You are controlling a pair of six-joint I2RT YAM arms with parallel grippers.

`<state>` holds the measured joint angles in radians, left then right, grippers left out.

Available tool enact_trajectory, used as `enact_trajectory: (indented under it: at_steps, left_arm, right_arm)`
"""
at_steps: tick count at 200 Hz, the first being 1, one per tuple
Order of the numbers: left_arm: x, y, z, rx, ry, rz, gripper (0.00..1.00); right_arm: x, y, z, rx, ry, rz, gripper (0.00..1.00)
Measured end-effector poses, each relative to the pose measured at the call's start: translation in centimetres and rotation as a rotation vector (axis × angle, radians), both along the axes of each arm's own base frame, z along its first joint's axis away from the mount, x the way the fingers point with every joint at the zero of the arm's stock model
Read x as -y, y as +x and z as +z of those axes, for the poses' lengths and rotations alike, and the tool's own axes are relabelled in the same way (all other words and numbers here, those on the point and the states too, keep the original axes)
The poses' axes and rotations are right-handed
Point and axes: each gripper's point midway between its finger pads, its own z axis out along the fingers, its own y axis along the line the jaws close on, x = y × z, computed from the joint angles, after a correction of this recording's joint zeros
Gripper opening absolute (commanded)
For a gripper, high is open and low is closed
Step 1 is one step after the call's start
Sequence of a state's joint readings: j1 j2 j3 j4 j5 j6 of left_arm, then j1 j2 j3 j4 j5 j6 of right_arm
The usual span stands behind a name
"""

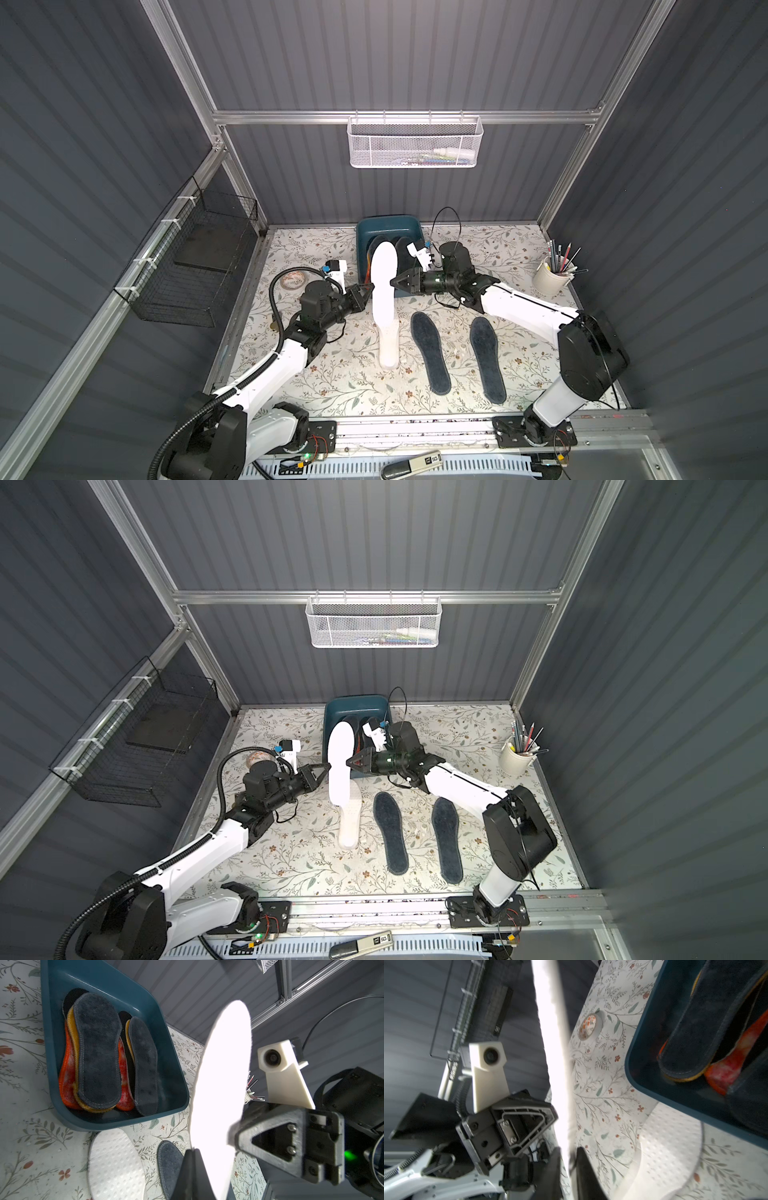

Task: Put the insoles into the storage box
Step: Pick up the insole from the center of the board, then place the insole in the storage box.

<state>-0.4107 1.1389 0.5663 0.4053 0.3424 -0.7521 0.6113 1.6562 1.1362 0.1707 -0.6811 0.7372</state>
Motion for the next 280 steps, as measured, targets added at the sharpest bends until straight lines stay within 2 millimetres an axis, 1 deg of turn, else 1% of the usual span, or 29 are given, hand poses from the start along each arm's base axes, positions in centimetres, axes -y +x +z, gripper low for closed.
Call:
enact_trajectory:
  at_steps: [33,39,46,49,52,53,56,60,62,64,85,106,133,150,175,202,227,248,280]
  left_arm:
    - [0.0,0.0,0.0,0.0,-0.001,-0.002,0.01]
    - [0.0,0.0,0.0,0.0,0.0,-0.001,0.13]
    - [-0.1,-0.1,0.1,0.0,0.002,0.001,0.3]
    - [-0.2,-0.1,0.1,0.005,0.007,0.0,0.42]
    - [-0.2,-0.2,0.1,0.002,0.006,0.0,0.56]
    - [-0.2,-0.2,0.1,0.002,0.005,0.001,0.58]
    - [-0.2,-0.3,0.2,0.005,0.01,-0.001,0.77]
    - [-0.3,-0.4,0.3,0.004,0.011,-0.002,0.93]
    - [-0.3,-0.5,0.4,0.005,0.013,-0.001,0.98]
    - [-0.4,-0.6,0.4,0.004,0.013,-0.002,0.99]
    - [-1.1,-1.4,1.1,0.011,0.037,0.016,1.0]
    - [-2.7,-2.2,2.0,0.029,0.075,0.08,1.0]
    - [-5.4,-3.5,3.2,0.059,0.119,0.183,1.0]
    - [-6.6,-4.1,3.3,0.059,0.139,0.231,1.0]
    - [-7.6,-4.6,1.9,0.017,0.177,0.266,1.0]
    - [-8.1,-5.0,-0.2,-0.044,0.221,0.279,1.0]
    - [-8.3,-5.3,-1.4,-0.075,0.238,0.283,1.0]
    - [-8.4,-5.5,-2.4,-0.102,0.243,0.284,0.99]
    - [-8.5,-5.6,-2.9,-0.121,0.24,0.287,0.99]
  right_arm:
    - [-0.2,0.2,-0.1,-0.017,0.004,-0.001,0.0]
    - [-0.3,0.3,-0.1,-0.019,0.002,-0.001,0.0]
    - [-0.4,0.4,0.0,-0.022,-0.001,-0.001,0.0]
    - [-0.4,0.5,0.0,-0.022,-0.002,-0.002,0.0]
    - [-0.4,0.6,0.1,-0.021,-0.003,-0.004,0.0]
    - [-0.4,0.6,0.1,-0.021,-0.003,-0.005,0.0]
    - [-0.5,0.8,0.2,-0.02,-0.003,-0.005,0.0]
    - [-0.6,0.9,0.4,-0.016,-0.002,-0.006,0.0]
    - [-0.6,1.1,0.5,-0.013,-0.002,-0.008,0.0]
    - [-0.7,1.2,0.7,-0.012,-0.001,-0.008,0.0]
    - [-0.8,2.9,1.7,0.003,-0.002,-0.027,0.0]
    - [-0.3,5.3,2.1,0.014,-0.013,-0.061,0.0]
    - [0.2,8.8,1.3,0.009,-0.038,-0.097,0.0]
    - [0.3,10.9,0.0,-0.003,-0.064,-0.108,0.0]
    - [-0.2,13.6,-1.8,-0.015,-0.101,-0.108,0.0]
    - [-1.0,15.4,-3.5,-0.02,-0.135,-0.092,0.0]
    - [-1.5,16.3,-4.8,-0.027,-0.161,-0.08,0.0]
    - [-1.7,16.6,-6.1,-0.037,-0.182,-0.068,0.0]
    - [-2.0,17.3,-8.4,-0.054,-0.218,-0.058,0.0]
